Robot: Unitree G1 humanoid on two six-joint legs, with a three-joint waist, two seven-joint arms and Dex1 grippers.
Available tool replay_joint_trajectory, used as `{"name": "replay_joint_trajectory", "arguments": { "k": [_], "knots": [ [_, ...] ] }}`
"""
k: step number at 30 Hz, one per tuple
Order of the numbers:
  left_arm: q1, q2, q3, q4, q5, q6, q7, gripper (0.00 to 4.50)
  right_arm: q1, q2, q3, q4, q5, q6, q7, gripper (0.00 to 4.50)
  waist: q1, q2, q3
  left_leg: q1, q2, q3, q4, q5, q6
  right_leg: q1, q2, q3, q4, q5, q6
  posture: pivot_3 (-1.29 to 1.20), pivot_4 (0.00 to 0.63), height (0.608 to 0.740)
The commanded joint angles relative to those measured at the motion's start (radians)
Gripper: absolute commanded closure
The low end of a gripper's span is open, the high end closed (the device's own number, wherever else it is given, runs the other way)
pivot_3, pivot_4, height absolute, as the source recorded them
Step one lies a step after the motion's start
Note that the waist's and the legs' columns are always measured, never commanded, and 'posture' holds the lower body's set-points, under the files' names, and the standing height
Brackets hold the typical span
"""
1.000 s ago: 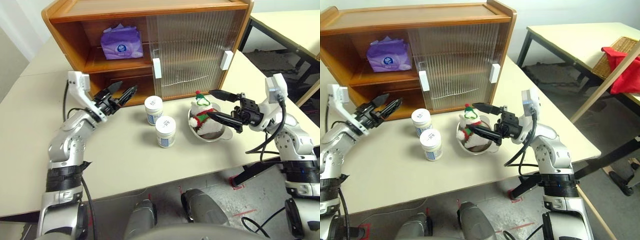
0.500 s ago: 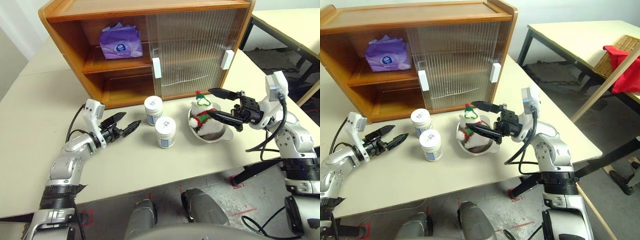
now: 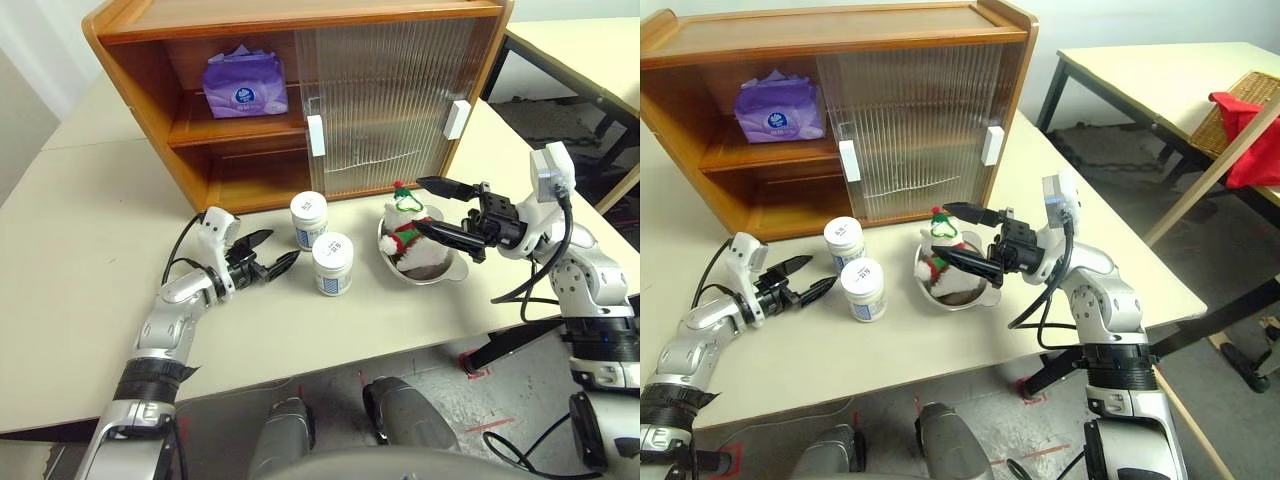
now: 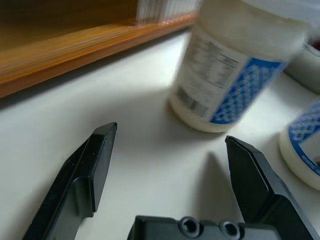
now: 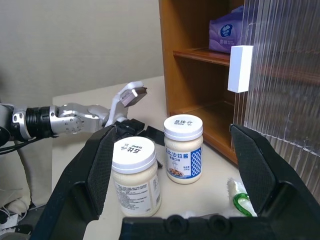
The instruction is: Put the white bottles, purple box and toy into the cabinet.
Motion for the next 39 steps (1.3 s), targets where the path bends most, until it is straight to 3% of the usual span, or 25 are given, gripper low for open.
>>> {"name": "replay_joint_trajectory", "arguments": {
  "k": [1,25,31,39],
  "knots": [
    [-0.01,-0.029,-0.036,0.049,0.03,-0.035,-0.012,0.03,0.014,-0.006,-0.005,-0.024,0.01,0.009,-0.003,0.0,0.0,0.0,0.0,0.0,-0.001,0.0,0.0,0.0,0.0,0.0,-0.001,0.0,0.0,0.0,0.0,-0.27,0.07,0.74],
    [-0.156,-0.102,-0.085,0.235,0.108,-0.132,-0.032,0.03,0.016,-0.016,-0.005,-0.037,0.014,0.02,-0.009,0.0,-0.003,0.0,0.0,-0.001,-0.005,-0.002,0.0,0.001,0.003,0.002,-0.003,0.0,-0.001,-0.004,0.008,-0.29,0.069,0.74],
    [-0.176,-0.108,-0.082,0.252,0.102,-0.125,-0.041,1.39,0.022,-0.024,-0.009,-0.035,0.014,0.022,-0.008,0.0,-0.003,0.0,0.0,-0.001,-0.006,-0.004,0.0,0.001,0.003,0.003,-0.004,0.001,-0.001,-0.004,0.009,-0.29,0.068,0.74],
    [-0.154,-0.105,-0.054,0.228,0.088,-0.127,-0.018,1.39,0.028,-0.028,-0.01,-0.038,0.015,0.02,-0.009,0.0,-0.006,0.0,0.0,-0.001,-0.007,-0.005,0.0,0.001,0.003,0.003,-0.004,0.0,-0.001,-0.005,0.01,-0.3,0.069,0.74]
  ]
}}
